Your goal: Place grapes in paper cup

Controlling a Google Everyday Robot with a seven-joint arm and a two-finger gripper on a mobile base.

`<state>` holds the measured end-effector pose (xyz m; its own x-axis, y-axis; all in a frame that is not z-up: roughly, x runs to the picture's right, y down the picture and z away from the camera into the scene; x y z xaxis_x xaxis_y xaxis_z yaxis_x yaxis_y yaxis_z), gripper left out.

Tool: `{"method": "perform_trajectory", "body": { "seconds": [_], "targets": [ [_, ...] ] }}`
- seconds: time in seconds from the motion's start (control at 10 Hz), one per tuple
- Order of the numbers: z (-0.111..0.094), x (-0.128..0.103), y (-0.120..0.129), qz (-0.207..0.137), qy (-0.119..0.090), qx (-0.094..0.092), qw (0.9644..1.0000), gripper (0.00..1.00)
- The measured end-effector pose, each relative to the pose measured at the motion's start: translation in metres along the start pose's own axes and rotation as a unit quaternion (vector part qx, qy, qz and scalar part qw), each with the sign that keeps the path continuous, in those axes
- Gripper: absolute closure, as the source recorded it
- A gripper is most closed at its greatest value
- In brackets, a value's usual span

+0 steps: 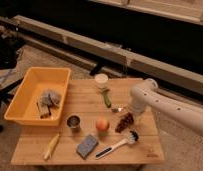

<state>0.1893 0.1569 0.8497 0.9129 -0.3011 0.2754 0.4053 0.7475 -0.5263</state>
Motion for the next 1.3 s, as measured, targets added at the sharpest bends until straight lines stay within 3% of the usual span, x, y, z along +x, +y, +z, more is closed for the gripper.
{"method": "perform_trajectory", "body": {
  "seconds": [0.4, 0.9, 1.0, 1.3],
  "targets": [
    [0.006, -0.001, 0.005, 0.018, -0.003, -0.003, 0.9998, 0.40],
    [0.012, -0.006, 0.007, 0.018, -0.004, -0.013, 0.9998, 0.91],
    [0.012, -0.007, 0.007, 0.017, -0.004, -0.014, 0.9997, 0.98],
    [0.008, -0.007, 0.008, 0.020, 0.000, -0.018, 0.9996, 1.00]
  ]
}}
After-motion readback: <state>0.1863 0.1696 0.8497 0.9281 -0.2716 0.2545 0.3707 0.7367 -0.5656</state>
